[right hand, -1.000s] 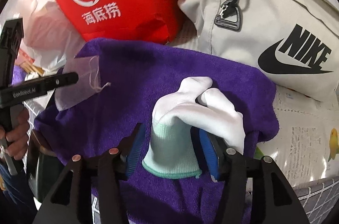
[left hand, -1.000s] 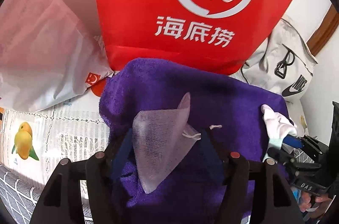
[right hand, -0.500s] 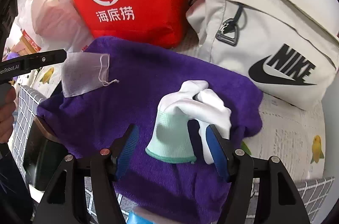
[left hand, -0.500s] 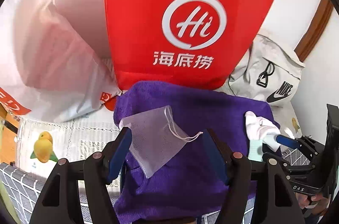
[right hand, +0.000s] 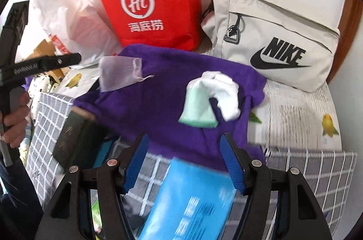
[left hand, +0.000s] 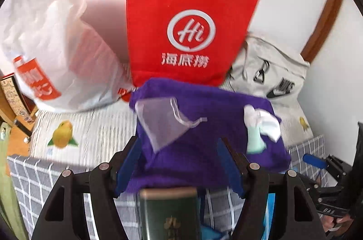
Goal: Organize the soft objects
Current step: 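Withdraw both open tools from the towel back over the checked cloth, then grasp the white foam block with the left tool while the right tool reaches the white plastic bag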
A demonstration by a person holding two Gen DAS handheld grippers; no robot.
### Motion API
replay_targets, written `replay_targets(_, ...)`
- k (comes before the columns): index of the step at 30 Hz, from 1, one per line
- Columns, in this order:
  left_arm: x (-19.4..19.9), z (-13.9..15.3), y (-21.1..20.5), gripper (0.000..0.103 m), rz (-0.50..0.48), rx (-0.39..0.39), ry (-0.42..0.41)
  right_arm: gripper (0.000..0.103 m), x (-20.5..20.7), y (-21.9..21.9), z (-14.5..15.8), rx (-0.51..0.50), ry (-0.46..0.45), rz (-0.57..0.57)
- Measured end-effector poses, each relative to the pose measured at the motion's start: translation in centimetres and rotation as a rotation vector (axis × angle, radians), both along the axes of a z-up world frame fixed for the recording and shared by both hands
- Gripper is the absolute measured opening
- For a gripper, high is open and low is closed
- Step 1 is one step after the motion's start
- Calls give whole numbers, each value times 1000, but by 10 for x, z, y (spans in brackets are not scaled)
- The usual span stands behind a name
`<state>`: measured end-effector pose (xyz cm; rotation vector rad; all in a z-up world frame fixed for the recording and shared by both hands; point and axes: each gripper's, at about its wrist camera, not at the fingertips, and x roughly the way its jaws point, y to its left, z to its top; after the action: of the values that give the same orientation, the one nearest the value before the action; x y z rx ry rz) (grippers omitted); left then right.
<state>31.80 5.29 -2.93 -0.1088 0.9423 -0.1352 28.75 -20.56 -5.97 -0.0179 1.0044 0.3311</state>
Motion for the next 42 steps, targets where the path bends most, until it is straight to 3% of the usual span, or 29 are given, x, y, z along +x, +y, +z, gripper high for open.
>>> replay_targets(13, -116, -19, -5, 68, -47, 7, 9, 66, -107, 20, 0, 90, -15, 30)
replay_targets(22, -166, -49, -1, 68, -63, -6, 2, 66, -157, 11, -9, 110, -33, -17)
replay_targets(31, -175, -80, -5, 68, -112, 33, -10, 66, -195, 9, -35, 90, -5, -45)
replay_targets(42, -166, -90, -26, 68, -225, 99, -67, 66, -213, 7, -50, 78, 24, -54)
